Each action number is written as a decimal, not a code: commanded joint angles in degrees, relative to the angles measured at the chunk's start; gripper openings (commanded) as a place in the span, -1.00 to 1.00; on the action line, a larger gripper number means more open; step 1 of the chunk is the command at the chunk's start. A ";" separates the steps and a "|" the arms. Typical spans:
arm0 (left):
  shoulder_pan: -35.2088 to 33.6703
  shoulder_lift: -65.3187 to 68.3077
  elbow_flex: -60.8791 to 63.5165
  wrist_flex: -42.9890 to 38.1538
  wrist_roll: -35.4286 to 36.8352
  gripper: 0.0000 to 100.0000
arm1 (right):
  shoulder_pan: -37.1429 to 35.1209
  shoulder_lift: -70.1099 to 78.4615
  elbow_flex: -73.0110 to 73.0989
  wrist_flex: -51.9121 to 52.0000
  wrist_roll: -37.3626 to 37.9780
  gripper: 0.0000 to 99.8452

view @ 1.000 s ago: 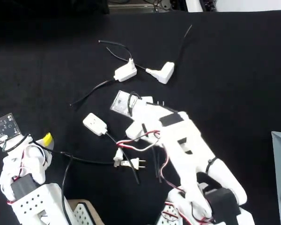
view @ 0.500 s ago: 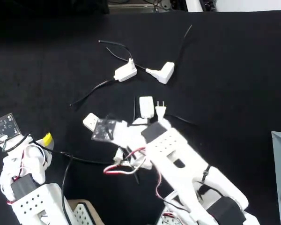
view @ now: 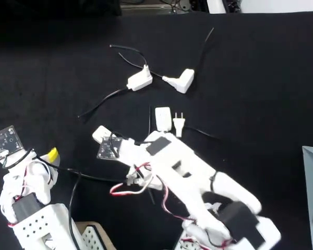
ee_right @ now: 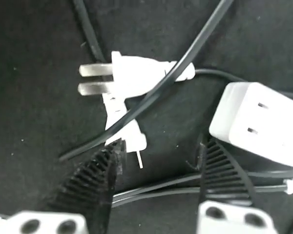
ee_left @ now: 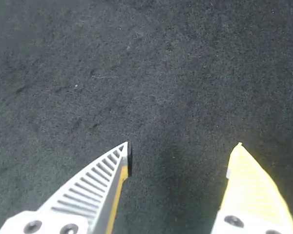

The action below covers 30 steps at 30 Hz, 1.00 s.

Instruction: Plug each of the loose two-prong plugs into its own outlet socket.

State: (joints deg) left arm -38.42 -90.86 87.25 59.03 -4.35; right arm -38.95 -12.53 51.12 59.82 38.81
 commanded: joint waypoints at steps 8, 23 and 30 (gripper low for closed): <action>-0.48 -0.44 -0.57 0.09 -0.62 -0.37 | -0.97 10.77 -6.64 -1.58 -0.26 -0.89; -0.48 -0.44 -0.57 0.18 -0.62 -0.37 | 3.52 -14.90 -6.37 12.22 -0.26 -0.98; -0.48 -0.44 -0.57 0.18 -0.62 -0.37 | 2.02 -20.00 0.31 13.54 -0.70 -0.86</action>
State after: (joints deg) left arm -38.42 -90.86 87.25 59.03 -4.35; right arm -36.31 -30.55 49.27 73.36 38.64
